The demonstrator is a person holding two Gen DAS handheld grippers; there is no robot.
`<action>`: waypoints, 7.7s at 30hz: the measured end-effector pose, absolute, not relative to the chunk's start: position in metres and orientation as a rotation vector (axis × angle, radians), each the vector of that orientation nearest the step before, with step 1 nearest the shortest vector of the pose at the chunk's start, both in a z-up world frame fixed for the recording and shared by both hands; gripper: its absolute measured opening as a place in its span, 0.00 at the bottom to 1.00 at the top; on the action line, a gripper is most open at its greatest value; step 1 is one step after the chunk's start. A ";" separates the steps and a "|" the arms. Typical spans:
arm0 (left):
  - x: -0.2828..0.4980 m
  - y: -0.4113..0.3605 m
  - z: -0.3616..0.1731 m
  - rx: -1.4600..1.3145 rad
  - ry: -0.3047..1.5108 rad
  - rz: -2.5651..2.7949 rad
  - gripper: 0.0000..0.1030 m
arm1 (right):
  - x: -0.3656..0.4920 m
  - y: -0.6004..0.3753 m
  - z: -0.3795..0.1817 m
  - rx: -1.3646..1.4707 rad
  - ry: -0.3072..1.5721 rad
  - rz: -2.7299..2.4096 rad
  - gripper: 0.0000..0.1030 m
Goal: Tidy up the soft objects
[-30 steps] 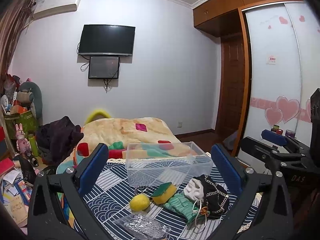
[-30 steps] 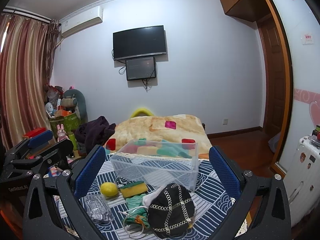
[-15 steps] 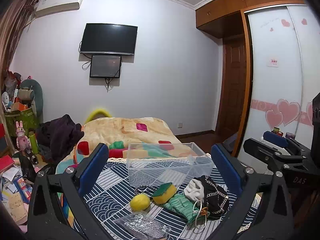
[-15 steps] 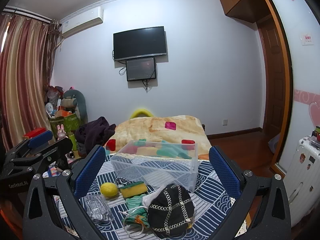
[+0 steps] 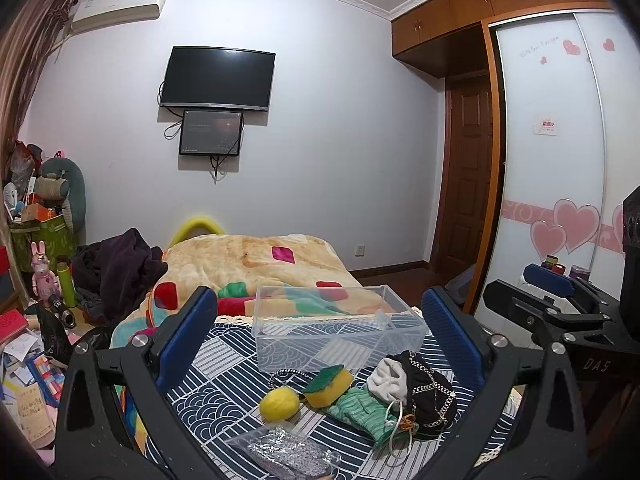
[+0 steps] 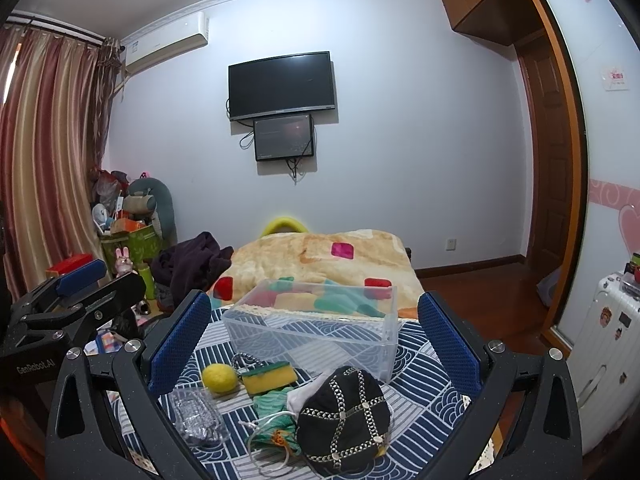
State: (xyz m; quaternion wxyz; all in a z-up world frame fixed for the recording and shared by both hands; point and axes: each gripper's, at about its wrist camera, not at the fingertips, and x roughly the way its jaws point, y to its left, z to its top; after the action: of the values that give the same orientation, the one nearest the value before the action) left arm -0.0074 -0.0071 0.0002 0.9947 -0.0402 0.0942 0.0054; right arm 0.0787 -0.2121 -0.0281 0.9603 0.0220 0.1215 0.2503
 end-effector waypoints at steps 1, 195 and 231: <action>-0.008 -0.007 0.000 -0.081 0.188 0.010 1.00 | 0.079 -0.212 -0.028 0.043 0.247 0.508 1.00; 0.119 0.047 -0.117 -0.006 0.733 -0.093 0.35 | 0.172 -0.177 -0.143 -0.018 0.793 0.706 0.13; 0.195 0.037 -0.072 0.061 0.611 -0.053 0.35 | 0.242 -0.144 -0.067 0.035 0.556 0.585 0.13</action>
State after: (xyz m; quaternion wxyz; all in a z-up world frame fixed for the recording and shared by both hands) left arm 0.1947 0.0369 -0.0724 0.9528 0.0299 0.3009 -0.0260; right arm 0.2420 -0.1444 -0.0674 0.9195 0.0168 0.2706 0.2847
